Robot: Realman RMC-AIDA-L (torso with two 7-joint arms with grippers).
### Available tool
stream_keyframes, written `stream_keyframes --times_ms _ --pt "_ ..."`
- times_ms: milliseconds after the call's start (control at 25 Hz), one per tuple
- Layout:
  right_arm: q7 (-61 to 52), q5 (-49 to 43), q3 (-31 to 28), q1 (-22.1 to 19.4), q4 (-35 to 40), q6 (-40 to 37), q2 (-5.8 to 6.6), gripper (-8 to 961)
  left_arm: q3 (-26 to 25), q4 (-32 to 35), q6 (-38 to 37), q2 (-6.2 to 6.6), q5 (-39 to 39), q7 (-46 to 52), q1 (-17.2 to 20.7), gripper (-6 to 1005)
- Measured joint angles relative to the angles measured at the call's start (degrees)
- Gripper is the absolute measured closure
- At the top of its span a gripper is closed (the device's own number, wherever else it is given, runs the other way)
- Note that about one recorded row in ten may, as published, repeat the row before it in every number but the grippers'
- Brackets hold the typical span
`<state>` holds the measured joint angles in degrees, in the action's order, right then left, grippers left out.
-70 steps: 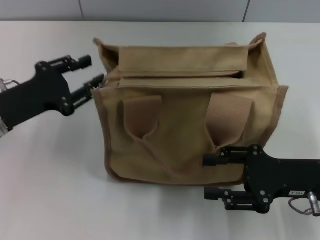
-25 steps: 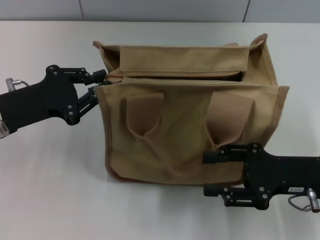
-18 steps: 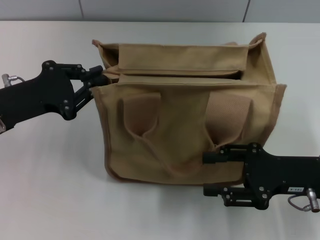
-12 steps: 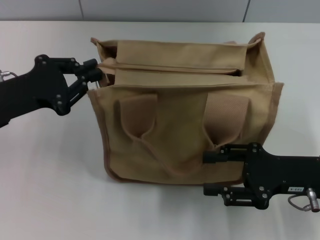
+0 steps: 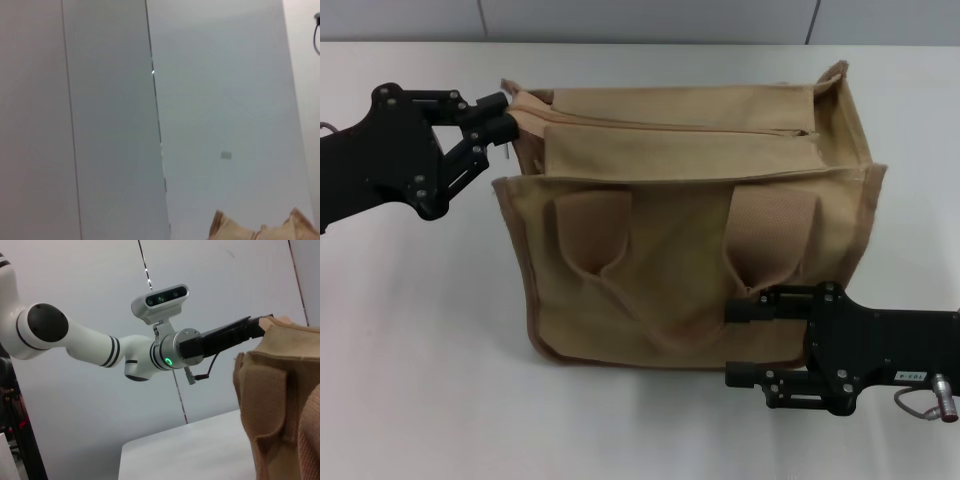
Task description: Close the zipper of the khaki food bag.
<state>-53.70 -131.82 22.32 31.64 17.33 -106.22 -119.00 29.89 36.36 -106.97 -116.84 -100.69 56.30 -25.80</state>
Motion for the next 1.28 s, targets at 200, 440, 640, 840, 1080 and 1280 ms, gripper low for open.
stream_keyframes --times_ms 200,440,640,840,1080,1280 --pt "0.3 0.6 0.0 0.0 -0.2 -0.1 -0.08 317 0.1 0.3 -1.8 -1.09 2.7 -1.0 0.0 876" --pt "0.3 0.6 0.0 0.2 -0.2 -0.1 -0.10 317 0.5 0.6 -3.1 -1.58 3.5 -2.1 -0.4 875" --pt "0.3 0.6 0.1 0.7 -0.3 0.4 -0.09 317 2.5 0.1 -3.1 -1.83 3.8 -3.5 -1.2 873" --pt "0.1 0.6 0.1 1.0 -0.3 0.4 -0.14 318 3.2 -0.2 -1.9 -1.83 3.8 -2.6 -1.8 872" --pt "-1.1 0.7 0.1 1.5 -0.6 0.1 -0.18 318 3.2 -0.8 -0.2 -1.55 3.6 -0.7 -0.9 871" --pt "-2.4 1.1 0.1 1.8 -0.7 0.0 -0.18 318 2.5 -0.5 1.8 -0.53 3.5 1.5 3.1 814"
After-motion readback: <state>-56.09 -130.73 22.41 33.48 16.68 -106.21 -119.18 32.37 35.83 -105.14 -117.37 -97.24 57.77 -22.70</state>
